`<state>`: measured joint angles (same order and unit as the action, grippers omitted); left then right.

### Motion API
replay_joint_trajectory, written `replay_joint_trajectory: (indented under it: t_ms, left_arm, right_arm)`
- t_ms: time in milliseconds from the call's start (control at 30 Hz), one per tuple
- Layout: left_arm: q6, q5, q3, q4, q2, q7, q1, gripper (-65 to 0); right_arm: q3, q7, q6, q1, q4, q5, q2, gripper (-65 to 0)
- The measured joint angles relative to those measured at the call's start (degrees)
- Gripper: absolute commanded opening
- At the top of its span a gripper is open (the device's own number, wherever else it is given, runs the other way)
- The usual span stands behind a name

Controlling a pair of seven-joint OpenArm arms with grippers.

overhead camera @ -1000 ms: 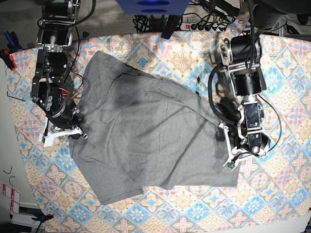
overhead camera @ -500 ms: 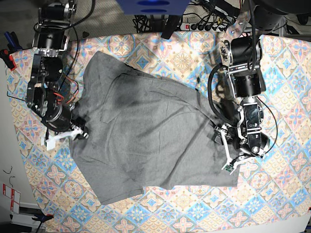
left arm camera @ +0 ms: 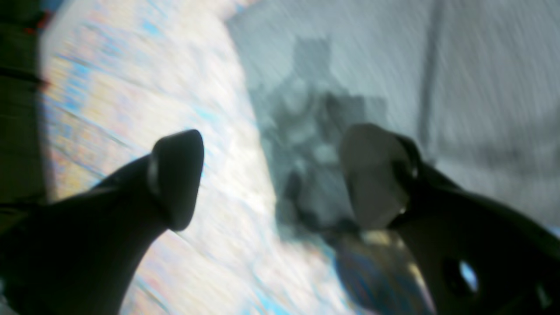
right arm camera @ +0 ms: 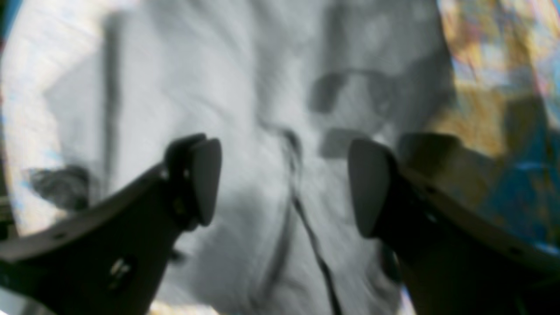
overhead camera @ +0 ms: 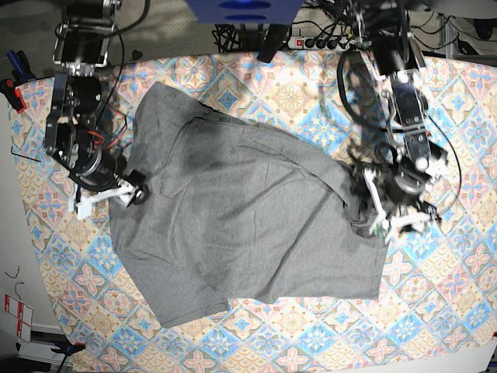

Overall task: Fold the T-shirt properly
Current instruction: 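Release the shirt with both grippers and lift them away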

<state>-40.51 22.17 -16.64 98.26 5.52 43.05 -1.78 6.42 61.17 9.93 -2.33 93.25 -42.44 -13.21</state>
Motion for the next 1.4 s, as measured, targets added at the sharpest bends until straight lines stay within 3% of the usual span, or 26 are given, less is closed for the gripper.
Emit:
replay_joint_trajectory:
  t_ms: [200, 433, 633, 833, 900, 1033, 1067, 1267, 1400]
  left_arm:
    - [0.46, -1.33, -7.06, -2.51, -0.79, -0.02, 1.16, -14.4]
    - [0.02, -1.33, -7.08, -4.33, -1.4, 0.39, 4.37, -14.6]
    - [0.17, -1.14, -7.23, -4.31, -1.07, 0.42, 5.77, -14.7]
    - [0.2, -1.05, -7.3, -4.31, -1.07, 0.04, 5.6, -14.7]
    - [0.17, -0.92, -7.34, -4.31, -1.07, 0.37, 5.6, -14.7]
    - [0.15, -0.92, -7.61, -4.31, -1.07, 0.17, 5.6, -14.7]
    - [0.09, -1.01, -8.09, -4.31, -1.18, 0.04, 5.57, -14.7]
    - [0.22, -0.94, -10.23, -4.31, -0.92, 0.37, 5.57, -14.7]
    - [0.11, -1.11, -10.08, -4.31, -1.27, 0.2, 5.6, -14.7]
  right_arm:
    - [4.9, -0.46, -0.28, -3.26, 2.49, -0.48, 0.0, -21.3]
    - [11.17, -0.11, -0.11, -9.92, 2.1, 0.15, 2.64, -21.3]
    - [5.03, -1.2, -0.37, -10.69, -2.69, -0.7, 5.01, -21.3]
    - [-2.05, -14.56, -3.28, -9.46, -10.34, -0.63, 4.0, -21.9]
    - [-3.96, -16.59, -4.24, -9.09, -11.08, 0.31, 3.65, -28.2]
    - [-4.11, -15.69, -4.37, -9.46, -11.89, -0.33, 3.72, -60.3]
    - [-3.02, -14.05, -4.92, -9.57, -12.04, -1.11, 4.22, -65.0]
    - [1.81, -9.16, -4.52, -9.97, -9.62, -1.07, 4.96, -63.9]
    - [4.68, -7.37, -3.56, -11.26, -2.08, 0.22, 2.4, -63.8]
